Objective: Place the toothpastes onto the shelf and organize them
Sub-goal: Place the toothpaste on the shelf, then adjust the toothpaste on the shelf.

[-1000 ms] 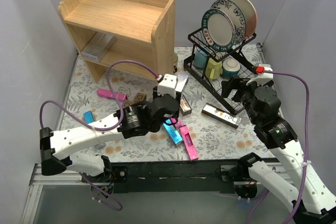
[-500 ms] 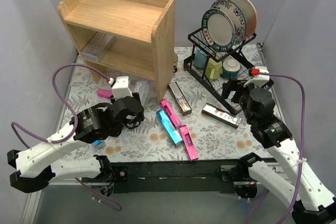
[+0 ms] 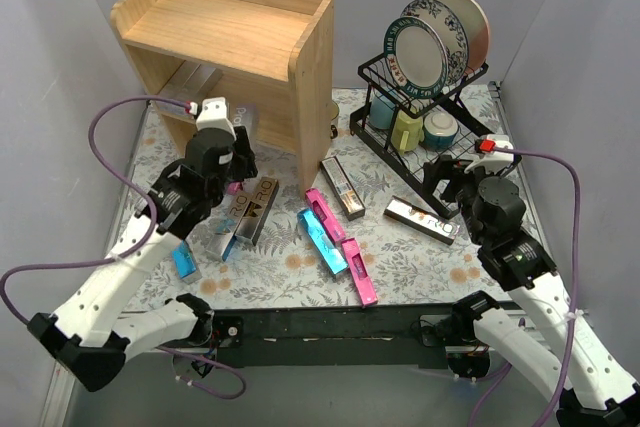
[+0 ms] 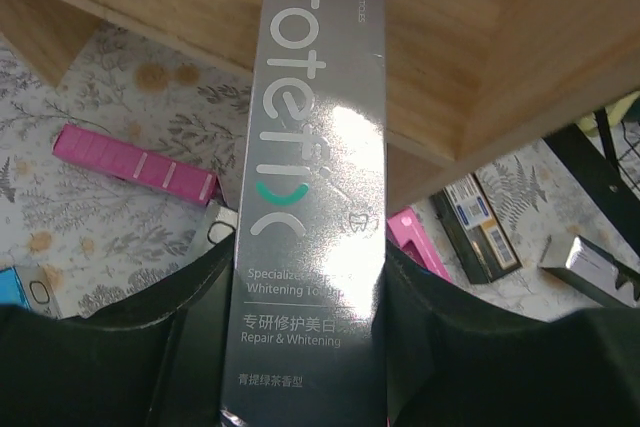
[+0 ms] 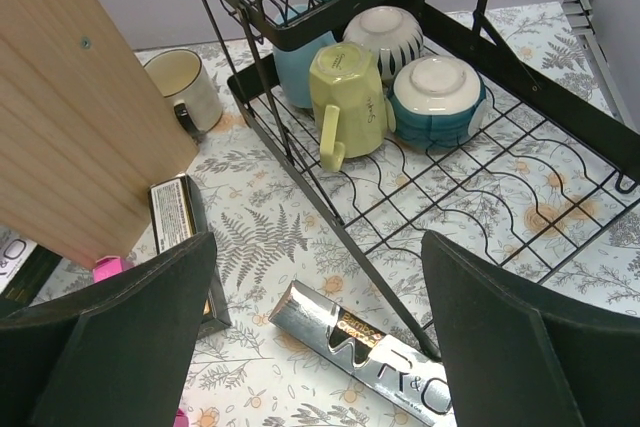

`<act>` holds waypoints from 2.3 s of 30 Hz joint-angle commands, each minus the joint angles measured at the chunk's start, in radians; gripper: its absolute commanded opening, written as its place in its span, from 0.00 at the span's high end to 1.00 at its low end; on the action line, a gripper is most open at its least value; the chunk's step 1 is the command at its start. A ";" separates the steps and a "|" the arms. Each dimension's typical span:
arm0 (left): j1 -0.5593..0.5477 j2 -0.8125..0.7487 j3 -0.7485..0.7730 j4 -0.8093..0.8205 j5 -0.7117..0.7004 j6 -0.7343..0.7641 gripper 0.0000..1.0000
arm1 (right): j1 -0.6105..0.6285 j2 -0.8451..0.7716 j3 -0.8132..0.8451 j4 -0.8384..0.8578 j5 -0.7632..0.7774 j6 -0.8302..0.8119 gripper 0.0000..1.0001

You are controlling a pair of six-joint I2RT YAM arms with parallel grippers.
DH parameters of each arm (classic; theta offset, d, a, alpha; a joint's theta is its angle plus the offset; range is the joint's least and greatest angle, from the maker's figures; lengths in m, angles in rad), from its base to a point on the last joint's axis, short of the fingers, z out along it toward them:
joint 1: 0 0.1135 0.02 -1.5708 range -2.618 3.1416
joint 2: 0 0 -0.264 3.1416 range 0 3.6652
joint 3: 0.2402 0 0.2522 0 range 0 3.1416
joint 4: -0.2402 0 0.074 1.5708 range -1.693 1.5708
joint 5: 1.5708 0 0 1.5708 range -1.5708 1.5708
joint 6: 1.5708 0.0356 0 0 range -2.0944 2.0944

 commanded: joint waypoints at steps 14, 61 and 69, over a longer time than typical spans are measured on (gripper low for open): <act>0.556 0.219 -0.103 0.698 0.574 0.427 0.69 | -0.003 -0.174 -0.145 0.169 -0.085 -0.105 0.10; 0.717 0.036 -0.473 0.847 0.484 -0.697 0.02 | 0.012 -0.317 -0.245 0.203 -0.085 -0.141 0.10; 0.751 0.125 -0.511 1.020 0.564 -0.754 0.05 | 0.015 -0.322 -0.256 0.206 -0.095 -0.147 0.10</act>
